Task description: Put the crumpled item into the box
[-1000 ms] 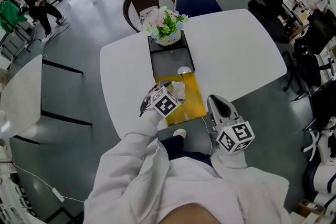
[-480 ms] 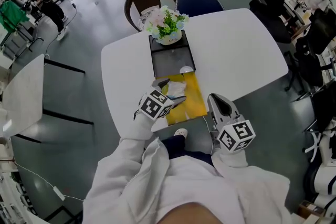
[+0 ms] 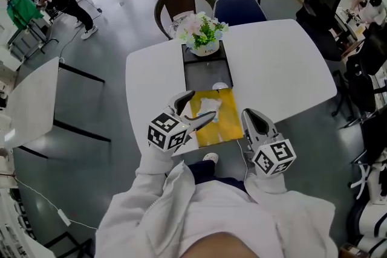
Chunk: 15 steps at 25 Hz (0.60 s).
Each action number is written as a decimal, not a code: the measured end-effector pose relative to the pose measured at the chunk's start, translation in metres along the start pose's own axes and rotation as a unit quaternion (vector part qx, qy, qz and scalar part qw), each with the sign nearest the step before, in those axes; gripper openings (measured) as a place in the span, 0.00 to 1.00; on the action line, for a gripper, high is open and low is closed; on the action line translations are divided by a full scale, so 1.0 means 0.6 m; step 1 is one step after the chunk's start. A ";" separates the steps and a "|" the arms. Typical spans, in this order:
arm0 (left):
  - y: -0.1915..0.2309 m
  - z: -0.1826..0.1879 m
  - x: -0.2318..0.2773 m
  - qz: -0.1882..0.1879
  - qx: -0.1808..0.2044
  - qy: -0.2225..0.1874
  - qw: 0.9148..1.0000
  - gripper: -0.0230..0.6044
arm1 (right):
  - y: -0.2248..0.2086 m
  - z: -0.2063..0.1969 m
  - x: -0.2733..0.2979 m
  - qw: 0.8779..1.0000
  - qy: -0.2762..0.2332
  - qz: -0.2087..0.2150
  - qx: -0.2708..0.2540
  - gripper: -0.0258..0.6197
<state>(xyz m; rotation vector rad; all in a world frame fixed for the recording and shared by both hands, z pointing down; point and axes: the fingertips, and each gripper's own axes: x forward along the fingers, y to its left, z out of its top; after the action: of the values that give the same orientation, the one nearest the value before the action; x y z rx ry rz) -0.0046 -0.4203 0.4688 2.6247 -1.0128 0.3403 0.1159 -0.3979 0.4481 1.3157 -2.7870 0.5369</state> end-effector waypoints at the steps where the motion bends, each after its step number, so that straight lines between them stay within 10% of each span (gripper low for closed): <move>1: -0.003 0.010 -0.009 -0.003 -0.006 -0.015 1.000 0.69 | 0.003 0.002 0.004 1.000 0.000 0.003 -0.002 0.10; 11: -0.005 0.078 -0.100 0.028 -0.024 -0.130 0.991 0.68 | 0.031 0.032 0.035 0.999 -0.017 0.020 -0.022 0.10; 15: 0.011 0.077 -0.121 0.088 -0.010 -0.143 0.986 0.30 | 0.040 0.040 0.040 0.999 -0.023 0.022 -0.033 0.10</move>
<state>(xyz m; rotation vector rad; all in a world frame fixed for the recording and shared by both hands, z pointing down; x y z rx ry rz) -0.0566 -0.3972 0.4034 2.6214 -1.3357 -0.0131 0.0856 -0.4094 0.4219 1.2740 -2.8499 0.4186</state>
